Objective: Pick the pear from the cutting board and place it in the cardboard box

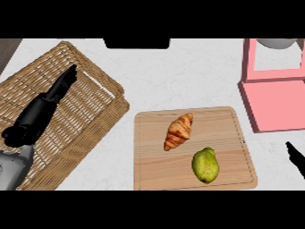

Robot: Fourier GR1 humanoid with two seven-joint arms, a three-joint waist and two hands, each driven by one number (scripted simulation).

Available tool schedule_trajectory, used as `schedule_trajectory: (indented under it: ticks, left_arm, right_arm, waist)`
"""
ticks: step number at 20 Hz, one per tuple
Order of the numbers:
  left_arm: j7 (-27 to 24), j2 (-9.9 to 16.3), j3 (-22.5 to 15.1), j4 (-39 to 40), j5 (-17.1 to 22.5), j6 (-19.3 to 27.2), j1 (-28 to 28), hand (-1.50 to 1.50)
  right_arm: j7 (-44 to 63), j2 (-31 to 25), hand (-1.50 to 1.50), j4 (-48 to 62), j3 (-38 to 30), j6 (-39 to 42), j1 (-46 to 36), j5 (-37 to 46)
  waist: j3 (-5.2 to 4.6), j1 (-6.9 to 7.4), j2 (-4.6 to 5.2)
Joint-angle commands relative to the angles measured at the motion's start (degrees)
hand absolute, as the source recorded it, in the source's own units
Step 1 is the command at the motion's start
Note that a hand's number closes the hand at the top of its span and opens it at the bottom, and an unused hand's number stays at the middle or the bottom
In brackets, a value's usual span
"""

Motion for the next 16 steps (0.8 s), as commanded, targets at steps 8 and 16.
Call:
schedule_trajectory:
  ticks: [8,16]
  left_arm:
    - [0.51,-4.07,1.33,-1.41,-4.32,-0.61,2.65,0.00]
    - [-1.23,-5.98,5.56,2.78,-5.77,-4.80,0.05,0.00]
  right_arm:
    - [22.61,6.46,-1.50,-4.70,6.57,4.39,-11.75,5.55]
    - [29.15,12.13,-1.50,-2.12,5.81,6.64,-14.49,13.57]
  waist:
    - [0.11,0.09,-0.10]
    - [0.11,-0.44,-0.09]
